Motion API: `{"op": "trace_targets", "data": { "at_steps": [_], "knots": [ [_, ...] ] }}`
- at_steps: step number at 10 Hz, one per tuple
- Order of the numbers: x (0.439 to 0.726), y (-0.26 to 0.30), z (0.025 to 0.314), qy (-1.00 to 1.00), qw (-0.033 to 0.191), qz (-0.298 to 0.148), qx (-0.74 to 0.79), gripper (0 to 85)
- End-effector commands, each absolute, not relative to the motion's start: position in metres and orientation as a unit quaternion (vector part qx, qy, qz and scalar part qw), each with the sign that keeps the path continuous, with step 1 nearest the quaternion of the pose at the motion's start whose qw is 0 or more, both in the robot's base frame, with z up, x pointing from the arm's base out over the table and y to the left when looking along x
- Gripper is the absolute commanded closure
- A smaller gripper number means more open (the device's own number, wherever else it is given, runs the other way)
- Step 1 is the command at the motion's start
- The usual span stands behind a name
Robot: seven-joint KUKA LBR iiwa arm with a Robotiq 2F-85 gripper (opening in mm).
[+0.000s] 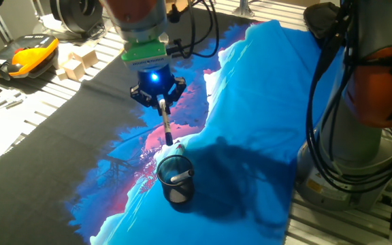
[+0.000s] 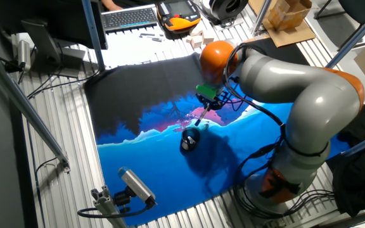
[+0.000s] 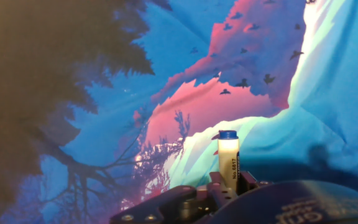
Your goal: Put the pen into the pen holder
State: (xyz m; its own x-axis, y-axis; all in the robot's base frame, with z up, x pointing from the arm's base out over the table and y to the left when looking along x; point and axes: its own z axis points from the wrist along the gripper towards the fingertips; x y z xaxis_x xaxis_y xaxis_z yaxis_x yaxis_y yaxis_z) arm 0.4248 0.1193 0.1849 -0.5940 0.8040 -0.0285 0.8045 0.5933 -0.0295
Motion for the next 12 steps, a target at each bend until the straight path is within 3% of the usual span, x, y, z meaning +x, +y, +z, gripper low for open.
{"op": "trace_targets", "data": {
  "at_steps": [1, 12],
  "knots": [
    [0.4249, 0.1189, 0.1851, 0.893, 0.006, -0.019, 0.450, 85.0],
    [0.4249, 0.1189, 0.1851, 0.870, 0.012, -0.047, 0.490, 85.0]
  ]
}}
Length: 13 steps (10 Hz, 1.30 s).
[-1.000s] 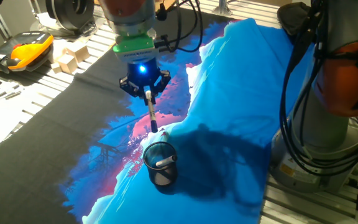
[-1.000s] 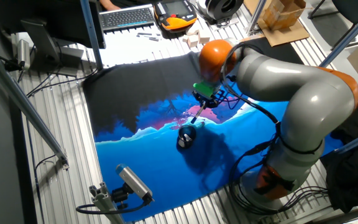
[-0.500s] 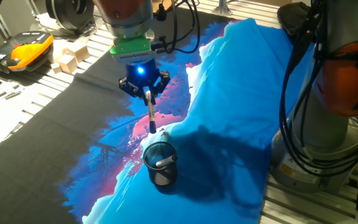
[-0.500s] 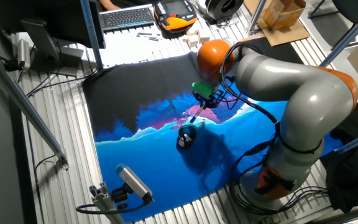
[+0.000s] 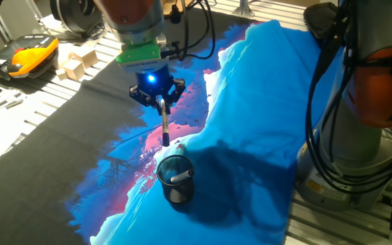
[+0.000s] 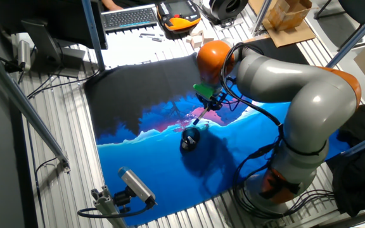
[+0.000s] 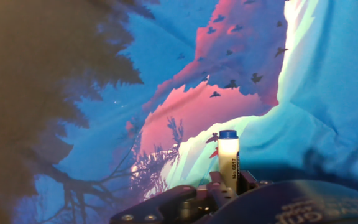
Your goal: Put the pen into the pen holder
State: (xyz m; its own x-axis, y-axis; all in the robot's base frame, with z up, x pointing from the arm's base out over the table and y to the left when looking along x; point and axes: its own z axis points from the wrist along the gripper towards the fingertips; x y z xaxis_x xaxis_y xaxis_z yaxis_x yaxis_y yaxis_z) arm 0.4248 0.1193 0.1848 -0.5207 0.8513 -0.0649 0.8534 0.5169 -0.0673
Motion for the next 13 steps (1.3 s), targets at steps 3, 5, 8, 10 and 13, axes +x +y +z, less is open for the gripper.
{"op": "trace_targets", "data": {
  "at_steps": [3, 5, 8, 10, 13],
  "knots": [
    [0.425, 0.119, 0.185, 0.881, 0.011, -0.054, 0.470, 85.0],
    [0.425, 0.119, 0.185, 0.880, 0.007, -0.046, 0.473, 85.0],
    [0.425, 0.119, 0.185, 0.879, 0.009, -0.043, 0.476, 85.0],
    [0.425, 0.119, 0.185, 0.879, 0.008, -0.039, 0.476, 85.0],
    [0.419, 0.132, 0.191, 0.873, 0.018, -0.066, 0.482, 85.0]
  ]
}}
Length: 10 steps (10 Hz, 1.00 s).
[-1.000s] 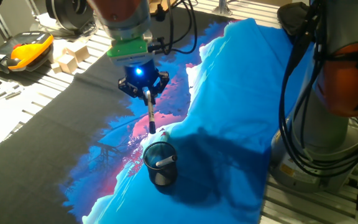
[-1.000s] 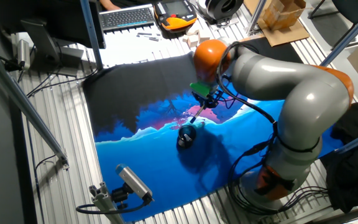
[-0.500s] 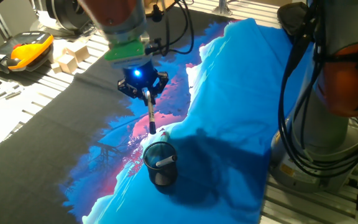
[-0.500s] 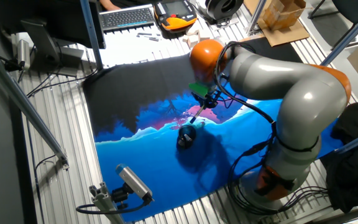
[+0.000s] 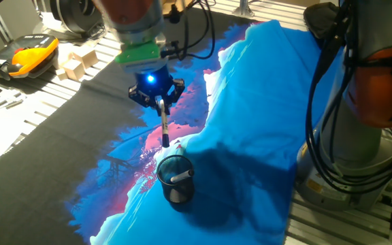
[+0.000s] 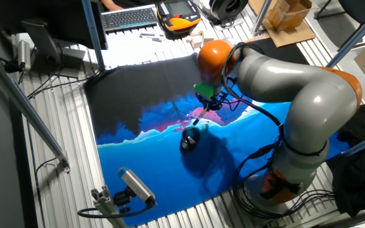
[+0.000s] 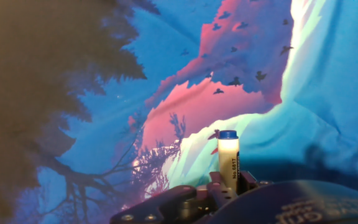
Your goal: Put the pen into the pen holder
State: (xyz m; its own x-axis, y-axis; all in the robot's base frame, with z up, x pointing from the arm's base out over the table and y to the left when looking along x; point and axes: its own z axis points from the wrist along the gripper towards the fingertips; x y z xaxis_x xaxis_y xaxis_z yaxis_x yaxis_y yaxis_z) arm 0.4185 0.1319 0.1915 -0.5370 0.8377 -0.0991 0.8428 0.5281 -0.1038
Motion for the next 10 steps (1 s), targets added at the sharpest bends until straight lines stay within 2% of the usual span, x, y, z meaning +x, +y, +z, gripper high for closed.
{"op": "trace_targets", "data": {
  "at_steps": [1, 10],
  "knots": [
    [0.417, 0.134, 0.192, 0.874, 0.021, -0.077, 0.479, 85.0],
    [0.405, 0.147, 0.191, 0.865, 0.058, -0.153, 0.474, 85.0]
  ]
}}
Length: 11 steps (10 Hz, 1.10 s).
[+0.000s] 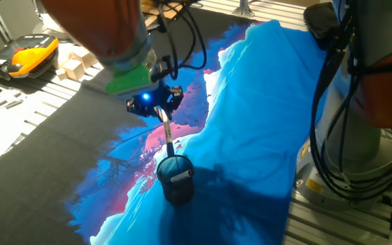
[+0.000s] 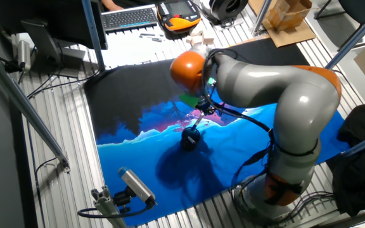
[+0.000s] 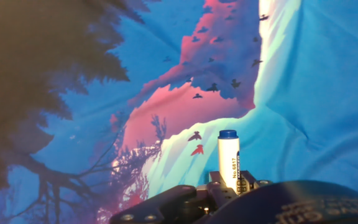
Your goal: Put the pen into the pen holder
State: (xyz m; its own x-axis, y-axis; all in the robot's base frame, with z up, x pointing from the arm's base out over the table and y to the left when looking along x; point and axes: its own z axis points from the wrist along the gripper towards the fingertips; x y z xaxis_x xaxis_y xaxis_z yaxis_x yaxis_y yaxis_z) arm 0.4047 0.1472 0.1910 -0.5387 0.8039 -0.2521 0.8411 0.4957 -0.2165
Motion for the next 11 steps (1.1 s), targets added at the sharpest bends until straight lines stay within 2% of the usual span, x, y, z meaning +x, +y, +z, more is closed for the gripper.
{"op": "trace_targets", "data": {
  "at_steps": [1, 11],
  "knots": [
    [0.405, 0.149, 0.190, 0.857, 0.063, -0.171, 0.482, 85.0],
    [0.403, 0.155, 0.175, 0.837, 0.079, -0.229, 0.491, 85.0]
  ]
}}
